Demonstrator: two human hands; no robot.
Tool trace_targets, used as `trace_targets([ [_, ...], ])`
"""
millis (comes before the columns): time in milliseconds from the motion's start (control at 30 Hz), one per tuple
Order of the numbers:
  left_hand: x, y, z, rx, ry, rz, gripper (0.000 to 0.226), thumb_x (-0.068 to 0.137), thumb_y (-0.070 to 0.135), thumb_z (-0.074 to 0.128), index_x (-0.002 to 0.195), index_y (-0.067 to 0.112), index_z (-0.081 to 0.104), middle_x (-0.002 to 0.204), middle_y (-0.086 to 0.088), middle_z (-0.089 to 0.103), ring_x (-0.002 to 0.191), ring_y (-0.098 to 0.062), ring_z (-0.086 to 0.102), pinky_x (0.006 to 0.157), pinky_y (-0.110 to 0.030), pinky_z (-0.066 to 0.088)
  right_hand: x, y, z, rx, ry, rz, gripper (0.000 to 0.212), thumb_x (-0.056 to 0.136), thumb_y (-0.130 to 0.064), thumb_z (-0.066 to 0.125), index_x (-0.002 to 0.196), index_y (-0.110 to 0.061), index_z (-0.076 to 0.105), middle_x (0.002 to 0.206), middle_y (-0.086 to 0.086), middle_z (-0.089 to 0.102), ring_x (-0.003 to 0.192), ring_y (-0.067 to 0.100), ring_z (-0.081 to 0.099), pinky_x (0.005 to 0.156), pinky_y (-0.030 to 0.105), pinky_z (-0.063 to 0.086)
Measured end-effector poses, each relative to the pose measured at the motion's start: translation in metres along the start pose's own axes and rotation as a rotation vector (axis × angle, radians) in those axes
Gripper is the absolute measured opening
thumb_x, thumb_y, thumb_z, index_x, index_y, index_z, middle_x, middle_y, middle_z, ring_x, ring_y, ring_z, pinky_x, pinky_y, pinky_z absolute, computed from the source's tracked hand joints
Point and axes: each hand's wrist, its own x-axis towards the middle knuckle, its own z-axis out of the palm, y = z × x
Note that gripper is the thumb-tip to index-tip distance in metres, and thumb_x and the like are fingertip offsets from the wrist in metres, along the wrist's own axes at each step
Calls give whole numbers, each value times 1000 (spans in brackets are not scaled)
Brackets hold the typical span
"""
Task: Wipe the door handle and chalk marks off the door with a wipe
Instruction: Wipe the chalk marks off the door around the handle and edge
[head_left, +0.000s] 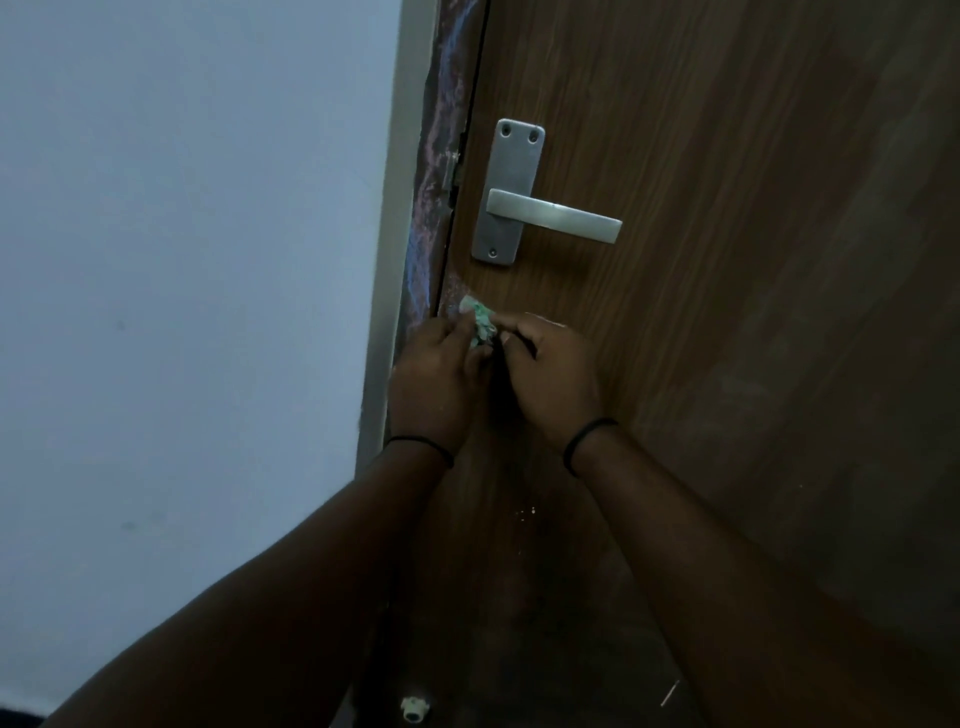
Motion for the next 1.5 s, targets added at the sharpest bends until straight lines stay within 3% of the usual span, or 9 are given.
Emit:
trace_targets([
  [200,23,4,-9,191,-48,68,13,87,8,62,83,0,70,85,-18,64,72,-34,61,61,-36,48,-60,17,-4,252,292,320,30,93,-14,56,121,-24,64,116,-8,65,109,4,58,95,37,52],
  [300,19,5,-8,235,-37,32,14,87,11,59,82,2,69,85,-17,64,71,-33,61,61,-33,46,-79,24,2,109,284,321,63,93,-15,57,149,-23,29,108,-1,66,97,11,61,92,37,52],
  [400,14,0,-6,282,12,-137,18,87,15,56,82,4,70,85,-15,66,73,-31,62,61,-27,38,-61,29,-16,-49,194,280,75,95,-26,53,152,-26,5,104,4,64,95,17,60,91,39,51],
  [533,6,-1,-7,255,50,-372,20,88,18,56,83,6,70,82,-11,67,73,-28,63,60,-25,34,-9,26,-67,-237,325,96,58,95,-31,55,147,-22,33,133,11,47,122,24,44,104,25,21],
  [633,12,9,-8,186,60,-404,18,88,17,59,89,6,73,87,-12,69,79,-26,65,65,-24,38,41,16,-102,-252,377,-75,47,94,-18,55,141,-14,46,148,13,40,136,26,38,112,26,15],
  [867,35,23,-7,155,38,-359,22,89,20,58,97,4,72,96,-15,69,84,-30,66,70,-32,49,86,3,-126,-699,92,-97,89,84,-37,68,152,-28,11,161,11,-6,148,31,-7,120,49,5],
  [1133,-3,9,2,163,63,-635,22,90,25,60,93,6,71,91,-12,71,83,-28,68,66,-30,49,85,2,-122,-722,68,-58,91,85,-35,68,152,-30,8,161,10,-8,147,31,-10,119,55,7],
  [1333,57,36,-8,-2,231,-433,21,90,20,59,97,7,74,95,-11,71,86,-26,66,76,-35,53,85,6,-122,-745,79,-77,89,85,-36,67,152,-30,8,161,12,-8,147,32,-9,119,54,6],
  [1500,35,22,-1,70,160,-447,23,91,22,58,103,8,72,100,-12,70,89,-26,66,75,-32,50,85,7,-121,-749,82,-80,90,86,-37,66,153,-30,6,161,11,-10,147,32,-10,119,53,5],
])
